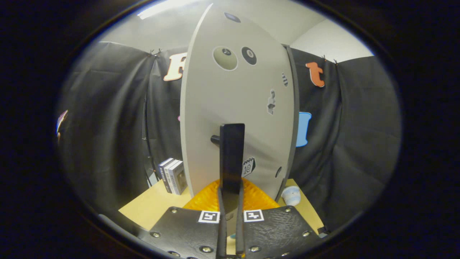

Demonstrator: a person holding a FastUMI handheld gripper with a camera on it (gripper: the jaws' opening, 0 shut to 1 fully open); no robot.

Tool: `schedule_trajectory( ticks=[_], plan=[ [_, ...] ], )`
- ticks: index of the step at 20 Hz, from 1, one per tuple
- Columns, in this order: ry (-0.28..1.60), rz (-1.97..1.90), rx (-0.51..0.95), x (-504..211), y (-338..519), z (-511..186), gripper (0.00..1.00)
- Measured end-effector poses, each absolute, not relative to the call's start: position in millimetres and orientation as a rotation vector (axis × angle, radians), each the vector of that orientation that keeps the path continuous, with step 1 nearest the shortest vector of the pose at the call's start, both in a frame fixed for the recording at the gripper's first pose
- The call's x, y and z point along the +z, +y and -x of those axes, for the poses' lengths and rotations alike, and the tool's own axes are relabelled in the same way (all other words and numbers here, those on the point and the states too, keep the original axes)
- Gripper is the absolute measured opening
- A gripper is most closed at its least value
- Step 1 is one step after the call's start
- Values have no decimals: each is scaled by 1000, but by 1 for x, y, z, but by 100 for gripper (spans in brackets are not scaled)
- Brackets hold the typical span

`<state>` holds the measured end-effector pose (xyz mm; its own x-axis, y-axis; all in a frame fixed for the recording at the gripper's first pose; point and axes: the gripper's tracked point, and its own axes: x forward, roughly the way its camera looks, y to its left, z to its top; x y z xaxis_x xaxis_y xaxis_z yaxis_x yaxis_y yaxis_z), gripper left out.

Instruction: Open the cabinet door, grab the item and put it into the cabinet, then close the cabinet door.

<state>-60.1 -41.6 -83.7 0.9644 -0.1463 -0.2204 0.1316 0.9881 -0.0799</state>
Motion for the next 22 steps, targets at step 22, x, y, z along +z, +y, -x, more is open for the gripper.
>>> schedule_trajectory(
  ticks=[22],
  plan=[
    [275,78,-487,-68,-160,139,9]
  ],
)
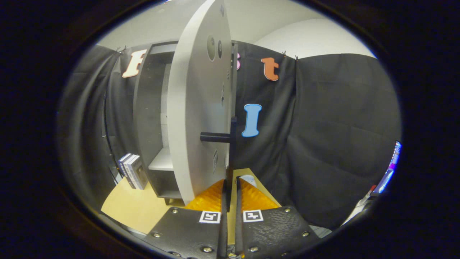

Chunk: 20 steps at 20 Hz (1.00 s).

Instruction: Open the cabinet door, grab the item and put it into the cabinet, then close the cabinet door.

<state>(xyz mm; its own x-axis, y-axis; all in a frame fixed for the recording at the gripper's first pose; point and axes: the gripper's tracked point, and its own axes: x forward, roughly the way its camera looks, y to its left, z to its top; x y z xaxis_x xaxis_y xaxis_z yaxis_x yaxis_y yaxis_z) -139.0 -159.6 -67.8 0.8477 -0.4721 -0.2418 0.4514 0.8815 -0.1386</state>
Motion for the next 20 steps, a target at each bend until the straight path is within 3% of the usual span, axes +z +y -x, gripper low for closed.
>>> schedule_trajectory(
  ticks=[1,2,10,20],
  plan=[
    [277,70,-500,-67,-164,142,9],
    [275,61,-502,-68,-162,140,1],
    [299,110,-432,-62,-177,150,1],
    [323,128,-574,-71,-199,217,1]
  ],
)
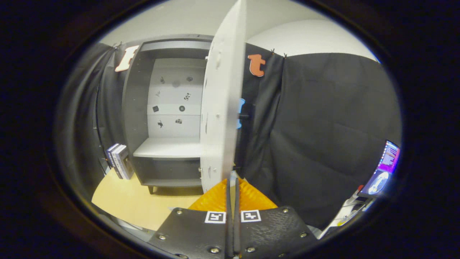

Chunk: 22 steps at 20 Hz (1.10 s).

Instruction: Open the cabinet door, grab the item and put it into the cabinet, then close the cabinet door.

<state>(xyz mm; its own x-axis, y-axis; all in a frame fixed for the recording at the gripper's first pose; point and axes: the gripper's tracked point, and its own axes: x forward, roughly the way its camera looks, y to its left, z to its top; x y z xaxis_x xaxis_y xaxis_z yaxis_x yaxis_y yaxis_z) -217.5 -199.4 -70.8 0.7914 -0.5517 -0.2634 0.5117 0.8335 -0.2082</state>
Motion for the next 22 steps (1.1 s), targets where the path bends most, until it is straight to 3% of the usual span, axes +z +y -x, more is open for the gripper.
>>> schedule_trajectory(
  ticks=[11,22],
  plan=[
    [278,106,-519,-81,-145,224,1],
    [394,60,-294,-183,-82,147,1]
  ],
)
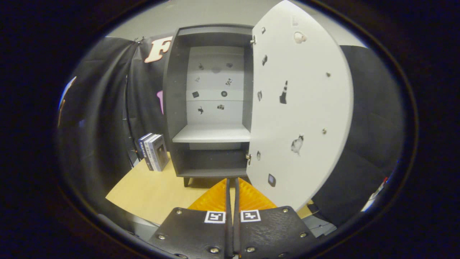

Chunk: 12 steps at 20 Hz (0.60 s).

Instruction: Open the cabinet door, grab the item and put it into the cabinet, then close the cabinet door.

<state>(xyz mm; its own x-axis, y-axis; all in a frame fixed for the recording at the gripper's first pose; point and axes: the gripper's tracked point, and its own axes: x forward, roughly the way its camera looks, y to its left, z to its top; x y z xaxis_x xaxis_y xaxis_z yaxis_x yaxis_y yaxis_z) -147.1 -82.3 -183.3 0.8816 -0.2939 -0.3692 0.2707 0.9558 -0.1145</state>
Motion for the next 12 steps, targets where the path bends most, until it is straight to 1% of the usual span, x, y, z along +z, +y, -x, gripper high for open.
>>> schedule_trajectory(
  ticks=[5,6,7,8,10,12],
  plan=[
    [484,36,-221,-241,-74,115,1],
    [504,28,-206,-251,-72,110,2],
    [522,30,-209,-264,-74,106,5],
    [539,31,-198,-273,-73,101,9],
    [574,30,-181,-293,-71,93,29],
    [607,31,-169,-314,-71,87,53]
  ],
)
